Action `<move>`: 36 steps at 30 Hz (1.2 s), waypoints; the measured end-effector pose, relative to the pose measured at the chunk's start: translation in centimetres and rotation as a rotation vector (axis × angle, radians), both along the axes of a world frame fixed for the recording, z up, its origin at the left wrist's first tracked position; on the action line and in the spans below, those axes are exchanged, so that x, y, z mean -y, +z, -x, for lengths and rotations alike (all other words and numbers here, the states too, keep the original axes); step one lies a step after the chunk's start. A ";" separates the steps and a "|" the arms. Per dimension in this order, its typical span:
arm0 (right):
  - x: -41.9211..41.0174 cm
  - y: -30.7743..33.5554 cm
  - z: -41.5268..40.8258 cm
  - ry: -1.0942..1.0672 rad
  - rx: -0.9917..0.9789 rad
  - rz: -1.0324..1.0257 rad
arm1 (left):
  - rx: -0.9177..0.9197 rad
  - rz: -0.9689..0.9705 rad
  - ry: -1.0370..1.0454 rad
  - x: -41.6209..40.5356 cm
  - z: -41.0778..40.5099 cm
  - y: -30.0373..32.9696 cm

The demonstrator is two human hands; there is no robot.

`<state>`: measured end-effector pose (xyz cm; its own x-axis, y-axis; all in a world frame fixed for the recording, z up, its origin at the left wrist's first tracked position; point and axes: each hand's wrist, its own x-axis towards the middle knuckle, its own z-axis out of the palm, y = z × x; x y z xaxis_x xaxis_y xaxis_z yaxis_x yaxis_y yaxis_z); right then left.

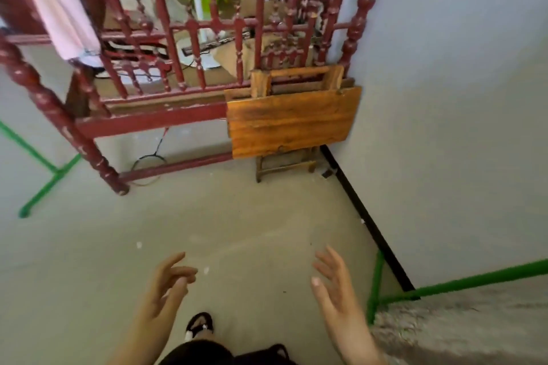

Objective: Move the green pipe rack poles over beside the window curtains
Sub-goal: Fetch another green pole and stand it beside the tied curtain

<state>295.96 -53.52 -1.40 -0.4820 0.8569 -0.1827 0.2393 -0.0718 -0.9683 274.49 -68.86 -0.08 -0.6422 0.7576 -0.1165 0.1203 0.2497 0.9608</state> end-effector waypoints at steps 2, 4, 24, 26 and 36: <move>2.1 -1.0 1.1 0.039 0.017 0.019 | 0.007 0.012 0.133 3.2 0.1 -0.7; 3.9 -1.5 2.4 0.057 0.033 0.038 | 0.030 0.019 0.218 5.9 0.7 -0.9; 24.7 -1.7 33.2 0.638 0.152 0.014 | 0.102 0.102 0.898 35.7 16.9 -2.2; 26.0 -1.5 36.5 0.695 0.165 0.007 | 0.116 0.122 0.978 37.5 17.9 -2.6; 31.2 -2.4 58.9 1.014 0.163 -0.049 | 0.136 0.104 1.342 43.7 32.1 -3.7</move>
<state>237.04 -84.72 -3.85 -0.9555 0.0685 -0.2870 0.2946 0.2759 -0.9149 242.42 -112.54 -3.82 -0.8527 -0.4555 -0.2558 -0.3656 0.1706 0.9150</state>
